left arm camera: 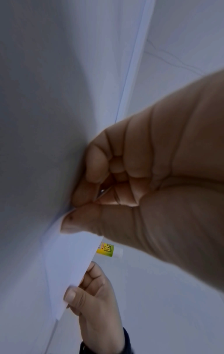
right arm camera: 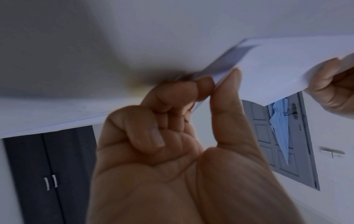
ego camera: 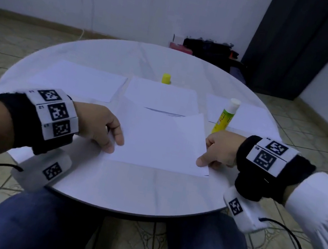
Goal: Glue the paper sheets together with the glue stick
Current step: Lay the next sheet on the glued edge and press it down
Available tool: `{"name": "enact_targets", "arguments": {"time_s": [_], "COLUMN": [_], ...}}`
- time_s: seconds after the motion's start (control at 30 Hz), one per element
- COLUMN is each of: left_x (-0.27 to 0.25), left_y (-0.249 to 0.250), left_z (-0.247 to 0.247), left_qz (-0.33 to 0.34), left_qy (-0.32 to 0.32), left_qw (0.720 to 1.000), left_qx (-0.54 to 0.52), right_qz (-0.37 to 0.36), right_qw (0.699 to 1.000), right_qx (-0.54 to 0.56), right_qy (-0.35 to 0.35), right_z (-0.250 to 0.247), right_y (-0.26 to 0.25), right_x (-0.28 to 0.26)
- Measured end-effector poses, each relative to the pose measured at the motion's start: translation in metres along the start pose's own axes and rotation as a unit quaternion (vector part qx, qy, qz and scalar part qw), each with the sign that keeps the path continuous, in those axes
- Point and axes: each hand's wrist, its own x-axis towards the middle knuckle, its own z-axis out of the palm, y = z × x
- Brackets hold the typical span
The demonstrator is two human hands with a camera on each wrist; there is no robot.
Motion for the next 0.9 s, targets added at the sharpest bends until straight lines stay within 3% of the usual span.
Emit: {"name": "enact_targets", "arguments": {"time_s": [0.9], "left_x": [-0.0024], "left_y": [0.0012], "left_z": [0.0002], "left_qz": [-0.011], "left_qy": [0.003], "left_qw": [1.0], "left_qx": [0.011], "right_qz": [0.013], "right_qw": [0.999], "right_qx": [-0.026], "right_qy": [0.015], "right_z": [0.0041], "right_y": [-0.0048], "right_x": [-0.002]}}
